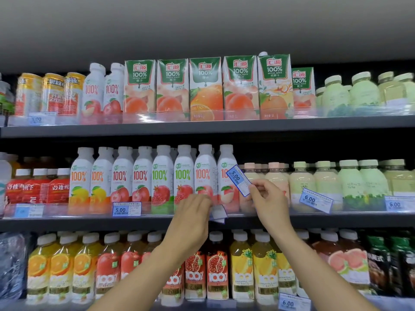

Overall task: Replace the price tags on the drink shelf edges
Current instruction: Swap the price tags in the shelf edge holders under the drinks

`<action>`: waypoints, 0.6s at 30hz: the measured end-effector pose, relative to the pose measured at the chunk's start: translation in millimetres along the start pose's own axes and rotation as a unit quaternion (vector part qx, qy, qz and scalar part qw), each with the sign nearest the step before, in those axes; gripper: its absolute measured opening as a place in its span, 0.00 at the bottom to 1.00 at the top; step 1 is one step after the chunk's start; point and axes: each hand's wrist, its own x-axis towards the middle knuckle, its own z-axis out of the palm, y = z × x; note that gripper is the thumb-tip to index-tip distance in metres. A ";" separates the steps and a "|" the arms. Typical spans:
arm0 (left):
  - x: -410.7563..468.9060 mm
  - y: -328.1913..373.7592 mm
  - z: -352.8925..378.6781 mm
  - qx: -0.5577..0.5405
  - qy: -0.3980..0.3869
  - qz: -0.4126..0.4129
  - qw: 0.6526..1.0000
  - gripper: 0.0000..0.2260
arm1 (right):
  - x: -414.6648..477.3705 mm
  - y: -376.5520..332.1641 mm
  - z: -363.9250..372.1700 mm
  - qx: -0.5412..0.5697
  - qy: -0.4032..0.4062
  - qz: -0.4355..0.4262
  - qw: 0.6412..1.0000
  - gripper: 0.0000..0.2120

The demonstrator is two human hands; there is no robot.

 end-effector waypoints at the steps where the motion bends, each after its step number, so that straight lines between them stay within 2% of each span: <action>1: -7.8 -1.6 3.5 0.026 -0.018 -0.001 1.000 0.08 | -0.7 0.3 3.0 0.004 -0.006 0.002 1.000 0.04; 5: -23.0 -1.8 12.3 0.105 -0.035 0.014 0.994 0.14 | -6.1 -2.0 14.0 0.029 -0.039 0.019 0.999 0.04; 10: -16.4 4.1 15.2 0.110 -0.017 0.007 0.994 0.11 | -7.3 -0.7 19.0 -0.009 -0.058 -0.020 0.998 0.06; 18: -5.4 12.0 20.3 0.092 0.012 -0.019 0.995 0.10 | -3.9 -1.0 20.6 -0.171 -0.086 -0.148 0.970 0.07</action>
